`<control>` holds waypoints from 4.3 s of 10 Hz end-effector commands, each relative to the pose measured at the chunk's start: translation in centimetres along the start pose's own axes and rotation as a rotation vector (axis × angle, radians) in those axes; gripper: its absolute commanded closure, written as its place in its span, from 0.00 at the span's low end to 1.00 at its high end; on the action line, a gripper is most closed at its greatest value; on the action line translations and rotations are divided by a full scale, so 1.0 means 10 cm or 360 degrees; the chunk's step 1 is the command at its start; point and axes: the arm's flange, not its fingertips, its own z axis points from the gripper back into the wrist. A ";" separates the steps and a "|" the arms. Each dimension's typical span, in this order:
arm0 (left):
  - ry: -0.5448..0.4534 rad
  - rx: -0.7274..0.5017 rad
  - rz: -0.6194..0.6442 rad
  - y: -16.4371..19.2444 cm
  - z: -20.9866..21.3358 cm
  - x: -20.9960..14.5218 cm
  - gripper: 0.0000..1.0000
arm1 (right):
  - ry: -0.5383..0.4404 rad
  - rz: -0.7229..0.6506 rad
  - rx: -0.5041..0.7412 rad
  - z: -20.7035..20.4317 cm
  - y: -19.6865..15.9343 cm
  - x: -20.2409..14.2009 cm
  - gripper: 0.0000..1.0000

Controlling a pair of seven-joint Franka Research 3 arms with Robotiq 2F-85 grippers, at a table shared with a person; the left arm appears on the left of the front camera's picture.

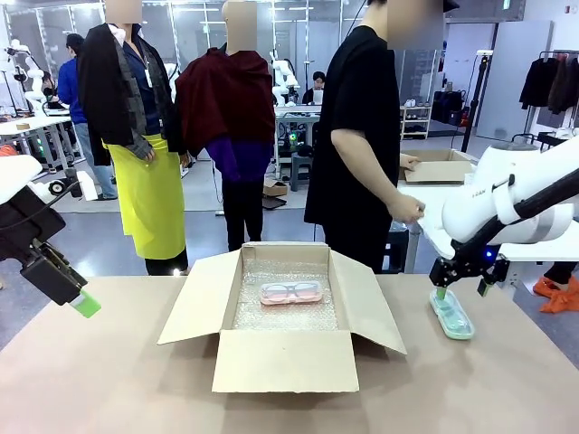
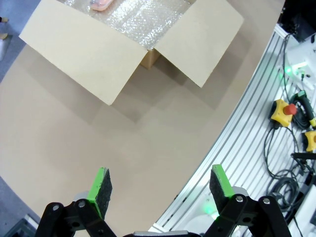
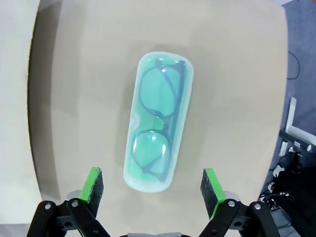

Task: Pack the glasses set securely to prepare it for shipping.
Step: Put the Glasses case from the right side of the table into the Package Box.

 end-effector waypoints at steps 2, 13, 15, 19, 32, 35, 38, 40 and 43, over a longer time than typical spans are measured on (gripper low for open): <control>-0.0023 -0.0018 -0.0011 0.00 0.01 0.01 0.00 | 0.0003 -0.0083 0.0060 -0.28 0.02 0.03 0.00; -0.0023 -0.0018 -0.0011 0.00 0.01 0.01 0.00 | 0.0048 -0.0091 0.0101 -0.72 -0.03 0.13 0.26; -0.0023 -0.0018 -0.0011 0.00 0.01 0.01 0.00 | 0.0059 -0.0103 0.0099 -0.76 -0.01 0.14 0.42; -0.0023 -0.0018 -0.0011 0.00 0.01 0.01 0.00 | 0.0050 -0.0088 0.0096 -0.61 0.00 0.15 0.61; -0.0023 -0.0018 -0.0011 0.00 0.01 0.01 0.00 | -0.0004 0.1626 0.0327 1.71 0.64 0.40 0.61; -0.0023 -0.0018 -0.0011 0.00 0.01 0.01 0.00 | 0.0051 0.1945 0.0359 1.61 1.31 0.30 0.61; -0.0023 -0.0018 -0.0011 0.00 0.01 0.01 0.00 | 0.0032 0.2057 0.0428 1.39 2.39 0.21 0.61; -0.0023 -0.0018 -0.0011 0.00 0.01 0.01 0.00 | 0.0093 0.2134 0.0357 1.17 3.03 0.27 0.61; -0.0023 -0.0018 -0.0011 0.00 0.01 0.01 0.00 | 0.0172 0.2136 0.0417 0.74 3.57 0.42 0.61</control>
